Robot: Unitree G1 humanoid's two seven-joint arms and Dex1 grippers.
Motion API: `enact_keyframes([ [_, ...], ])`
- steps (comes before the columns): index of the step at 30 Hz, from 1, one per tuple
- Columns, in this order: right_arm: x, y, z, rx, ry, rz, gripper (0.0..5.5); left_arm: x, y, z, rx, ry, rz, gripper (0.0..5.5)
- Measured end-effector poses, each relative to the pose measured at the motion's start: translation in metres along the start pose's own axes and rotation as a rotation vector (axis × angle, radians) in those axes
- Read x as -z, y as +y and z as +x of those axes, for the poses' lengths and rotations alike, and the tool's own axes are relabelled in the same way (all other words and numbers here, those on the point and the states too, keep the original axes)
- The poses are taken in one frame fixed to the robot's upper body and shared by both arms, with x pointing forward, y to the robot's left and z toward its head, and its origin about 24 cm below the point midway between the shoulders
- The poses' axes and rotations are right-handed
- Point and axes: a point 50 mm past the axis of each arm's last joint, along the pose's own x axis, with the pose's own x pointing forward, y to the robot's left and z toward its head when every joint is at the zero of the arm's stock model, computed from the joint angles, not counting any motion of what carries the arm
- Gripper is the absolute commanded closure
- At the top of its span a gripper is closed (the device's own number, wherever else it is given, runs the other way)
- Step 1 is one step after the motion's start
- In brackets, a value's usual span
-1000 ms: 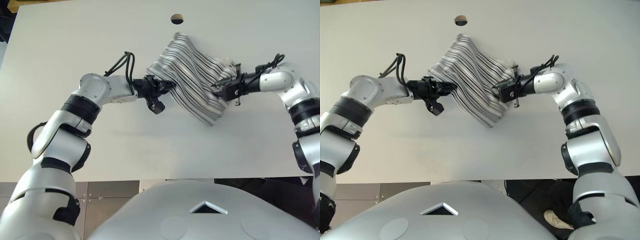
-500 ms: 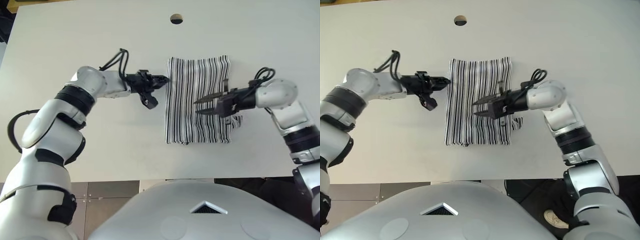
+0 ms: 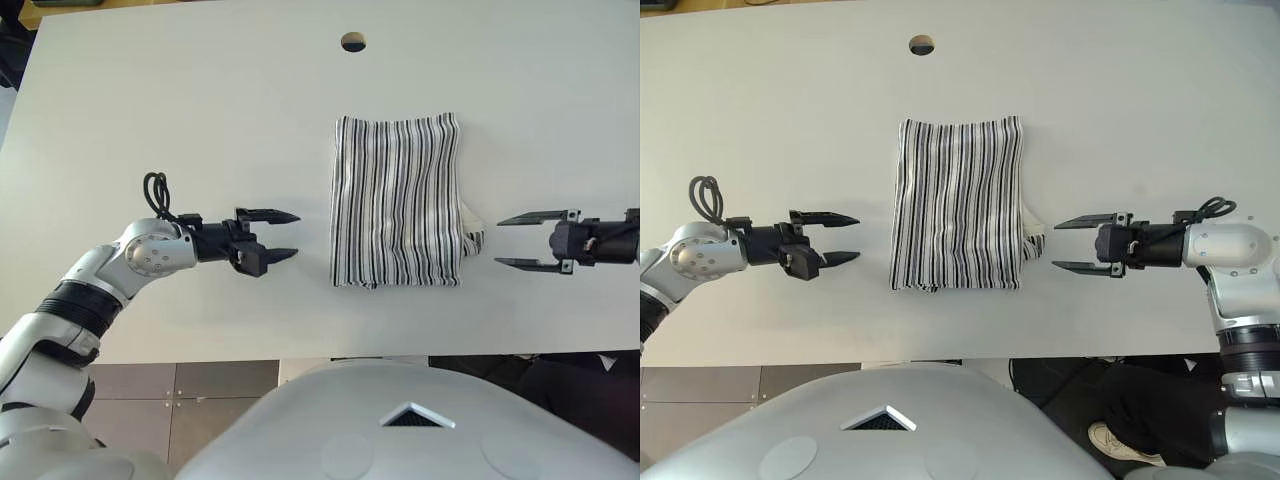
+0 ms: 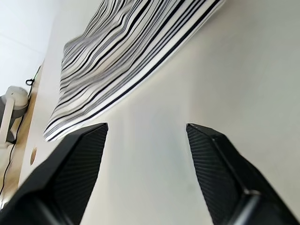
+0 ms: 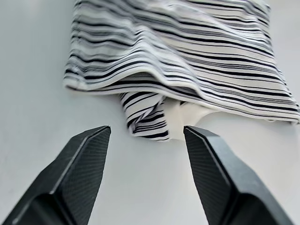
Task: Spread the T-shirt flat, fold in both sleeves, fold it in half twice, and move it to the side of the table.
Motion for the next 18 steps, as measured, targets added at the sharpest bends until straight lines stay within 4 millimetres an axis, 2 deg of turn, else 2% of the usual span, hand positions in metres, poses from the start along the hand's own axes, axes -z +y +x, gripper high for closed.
enact_keyframes([
  [2, 0.008, 0.008, 0.005, -0.034, 0.06, -0.091, 2.62, -0.005, -0.003, 0.005, 0.01, -0.013, 0.017, 2.25],
  [6, 0.008, -0.003, 0.007, 0.02, 0.126, -0.374, 2.62, -0.015, -0.007, 0.019, 0.006, -0.064, 0.052, 2.25],
  [9, 0.004, -0.007, 0.021, 0.046, 0.099, -0.538, 2.62, -0.024, -0.011, 0.034, -0.007, -0.114, 0.066, 2.25],
  [15, -0.006, -0.01, 0.048, 0.084, -0.011, -0.611, 2.62, -0.032, -0.012, 0.051, -0.023, -0.162, 0.085, 2.25],
  [18, -0.009, -0.011, 0.054, 0.084, -0.038, -0.625, 2.62, -0.034, -0.01, 0.058, -0.033, -0.178, 0.091, 2.25],
])
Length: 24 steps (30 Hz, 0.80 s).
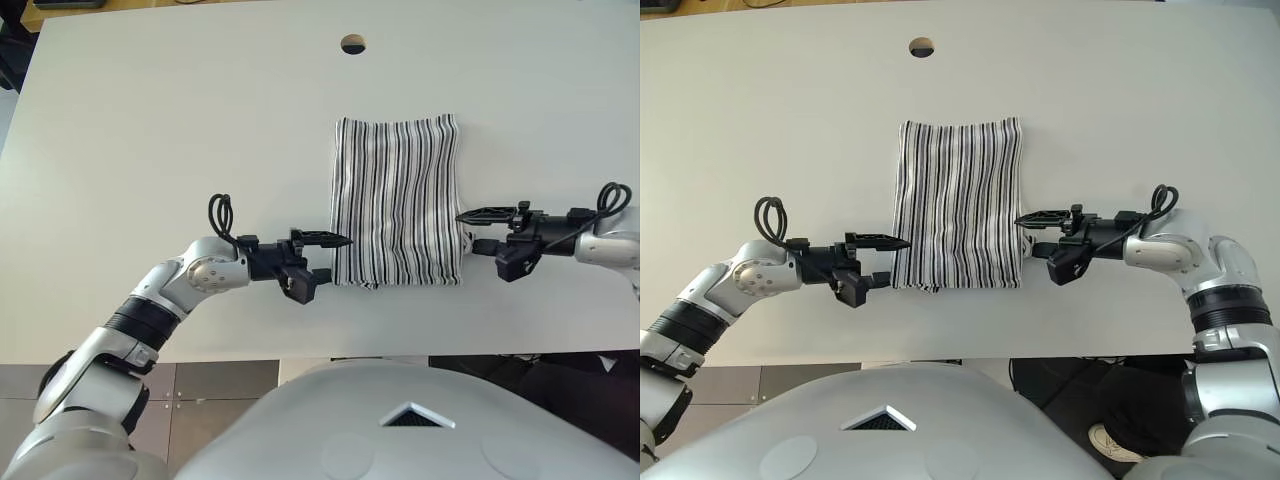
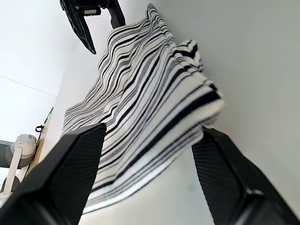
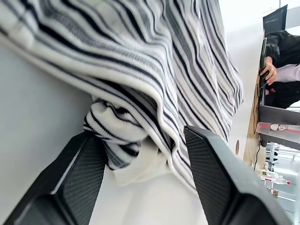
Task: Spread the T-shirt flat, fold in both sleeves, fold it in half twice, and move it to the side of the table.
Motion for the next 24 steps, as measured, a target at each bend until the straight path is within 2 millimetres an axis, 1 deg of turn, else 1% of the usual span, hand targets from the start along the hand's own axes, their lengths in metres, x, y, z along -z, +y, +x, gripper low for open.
enact_keyframes([
  [2, -0.001, -0.002, 0.005, 0.011, -0.015, -0.012, 2.62, 0.001, 0.001, 0.004, -0.011, -0.006, -0.003, 2.53],
  [3, -0.002, -0.002, 0.007, 0.014, -0.021, -0.017, 2.82, 0.001, 0.0, 0.005, -0.011, -0.007, -0.004, 2.76],
  [4, -0.002, -0.003, 0.008, 0.016, -0.025, -0.02, 2.91, 0.002, 0.0, 0.006, -0.011, -0.007, -0.005, 2.85],
  [7, -0.003, -0.001, 0.012, 0.005, -0.039, -0.018, 3.59, 0.004, 0.001, 0.01, -0.002, -0.008, 0.004, 3.42],
  [12, -0.004, 0.001, 0.016, -0.007, -0.052, -0.011, 4.49, 0.006, 0.003, 0.012, 0.013, -0.012, 0.024, 4.12],
  [14, -0.004, 0.002, 0.017, -0.009, -0.056, -0.008, 4.96, 0.007, 0.004, 0.011, 0.012, -0.014, 0.029, 4.45],
  [16, -0.004, 0.003, 0.018, -0.01, -0.058, -0.001, 5.23, 0.008, 0.007, 0.011, 0.004, -0.011, 0.034, 4.69],
  [20, -0.005, 0.004, 0.019, -0.008, -0.061, 0.001, 5.27, 0.008, 0.011, 0.011, -0.006, -0.013, 0.043, 5.31],
  [21, -0.005, 0.004, 0.02, -0.008, -0.062, 0.0, 5.27, 0.008, 0.012, 0.011, -0.009, -0.013, 0.043, 5.39],
  [24, -0.005, 0.004, 0.02, -0.007, -0.064, 0.004, 5.27, 0.008, 0.013, 0.01, -0.011, -0.015, 0.044, 5.4],
])
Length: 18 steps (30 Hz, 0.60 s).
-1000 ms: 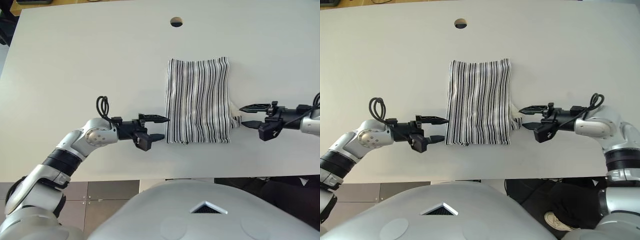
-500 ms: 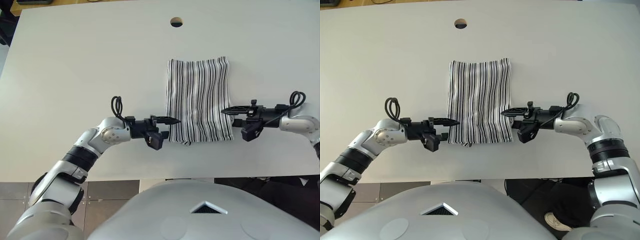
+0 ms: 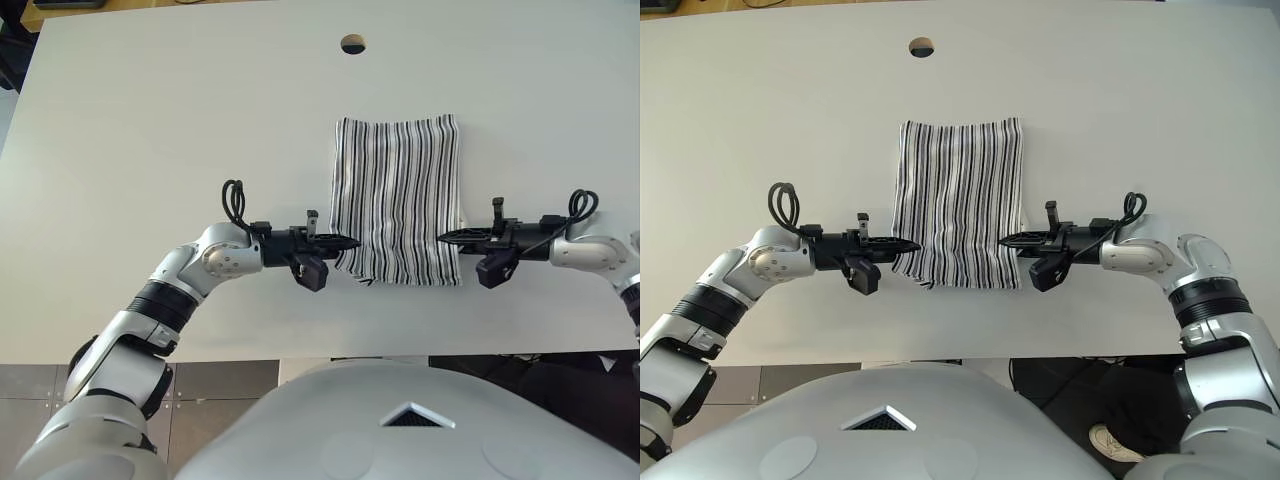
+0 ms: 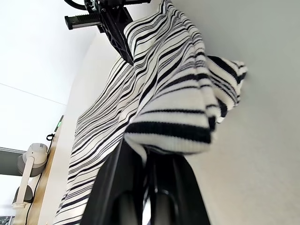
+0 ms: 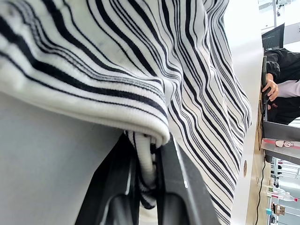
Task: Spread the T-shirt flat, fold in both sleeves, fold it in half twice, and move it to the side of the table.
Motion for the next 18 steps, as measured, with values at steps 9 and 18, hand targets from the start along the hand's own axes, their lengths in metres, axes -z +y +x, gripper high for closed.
enact_keyframes([
  [9, -0.018, 0.006, 0.001, 0.05, -0.098, 0.297, 5.27, -0.013, -0.005, -0.017, 0.131, -0.033, -0.348, 5.4],
  [18, -0.044, -0.006, -0.03, -0.089, -0.257, 0.675, 5.27, -0.053, 0.007, -0.032, 0.292, -0.196, -0.707, 5.4],
])
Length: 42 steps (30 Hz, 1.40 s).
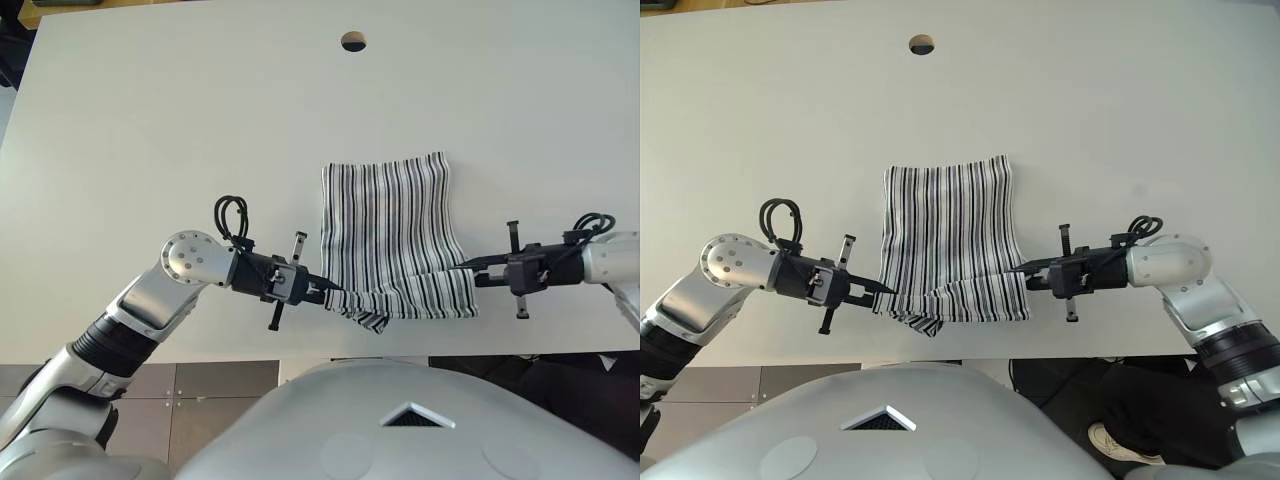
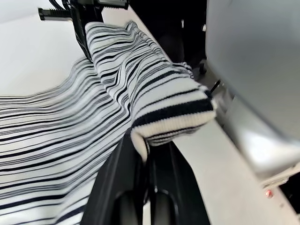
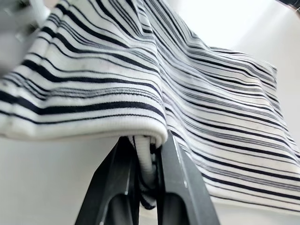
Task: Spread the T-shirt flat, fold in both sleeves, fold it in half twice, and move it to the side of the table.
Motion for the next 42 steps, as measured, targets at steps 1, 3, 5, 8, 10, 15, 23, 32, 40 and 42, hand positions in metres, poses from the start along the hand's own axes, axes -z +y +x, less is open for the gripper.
enact_keyframes([
  [1, -0.003, 0.001, -0.001, -0.017, -0.011, 0.024, 5.27, -0.003, -0.001, 0.0, 0.004, -0.011, -0.021, 5.4],
  [3, -0.007, 0.003, -0.003, -0.038, -0.016, 0.054, 5.27, -0.005, -0.005, 0.0, 0.013, -0.016, -0.049, 5.4],
  [5, -0.01, 0.003, -0.003, -0.047, -0.023, 0.075, 5.27, -0.004, -0.008, 0.0, 0.017, -0.016, -0.079, 5.4],
  [8, -0.013, 0.0, -0.006, -0.035, -0.022, 0.078, 5.27, -0.008, -0.005, -0.001, -0.008, -0.041, -0.087, 5.4],
  [10, -0.016, -0.004, -0.002, 0.005, -0.055, 0.065, 5.27, -0.009, -0.003, -0.001, -0.024, -0.055, -0.08, 5.4],
  [15, -0.019, -0.022, 0.002, 0.129, -0.094, 0.039, 5.28, -0.007, 0.024, -0.011, -0.184, -0.101, -0.06, 5.4],
  [23, -0.002, -0.046, 0.005, 0.316, -0.047, 0.047, 5.28, 0.017, 0.06, -0.017, -0.393, -0.062, -0.075, 5.4],
  [32, 0.029, -0.066, 0.015, 0.478, 0.001, 0.074, 4.8, 0.045, 0.088, -0.015, -0.504, 0.03, -0.092, 4.9],
  [40, 0.038, -0.091, 0.016, 0.703, -0.085, 0.231, 3.89, 0.056, 0.099, -0.022, -0.627, 0.06, -0.131, 3.82],
  [42, 0.04, -0.097, 0.02, 0.765, -0.145, 0.338, 3.89, 0.051, 0.105, -0.029, -0.709, 0.009, -0.177, 3.64],
])
